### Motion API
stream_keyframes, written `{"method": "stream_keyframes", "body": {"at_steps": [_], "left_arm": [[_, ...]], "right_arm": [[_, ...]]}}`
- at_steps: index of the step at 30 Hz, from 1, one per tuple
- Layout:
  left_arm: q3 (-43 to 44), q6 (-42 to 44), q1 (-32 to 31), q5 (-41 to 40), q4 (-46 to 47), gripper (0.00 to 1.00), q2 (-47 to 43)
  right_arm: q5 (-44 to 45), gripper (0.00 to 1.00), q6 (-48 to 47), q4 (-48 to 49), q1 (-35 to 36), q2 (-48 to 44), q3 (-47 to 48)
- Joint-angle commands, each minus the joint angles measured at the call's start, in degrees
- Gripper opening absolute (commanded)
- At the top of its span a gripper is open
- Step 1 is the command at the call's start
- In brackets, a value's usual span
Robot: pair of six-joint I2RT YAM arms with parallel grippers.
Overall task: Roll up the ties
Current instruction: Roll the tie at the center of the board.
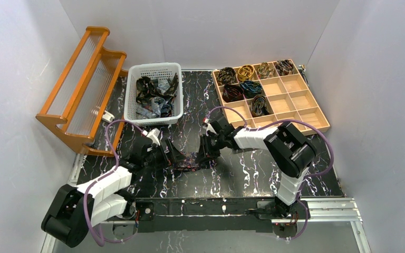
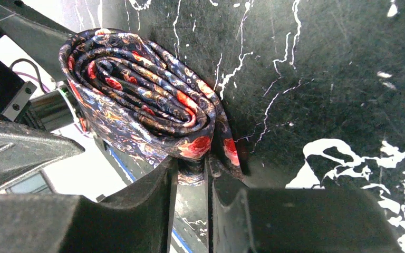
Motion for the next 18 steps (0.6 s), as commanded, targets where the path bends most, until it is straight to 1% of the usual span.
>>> {"method": "stream_keyframes", "body": {"at_steps": [1,10,14,18], "left_arm": [[-2.87,0.7,0.4,3.19,5.41,0.9,3.01],[-7.92,-4.4,0.35,8.21,16.8,0.82,7.08],[-10.68,-6.81,0.32,8.43,21.52,0.8,8.17],[-11.51,-7.7,0.32,8.35,24.56,0.75,9.08]], "right_arm": [[1.26,0.3,-2.11,-0.88,-0.81,3.9,-1.91],[2.64,0.27,-1.18,0.16,-1.34,5.42,-4.04],[2.7,0.26,-0.51,0.69,-1.29,5.73,-5.4],[2.5,0.26,-0.19,2.67,-1.33,6.21,-6.29]]}}
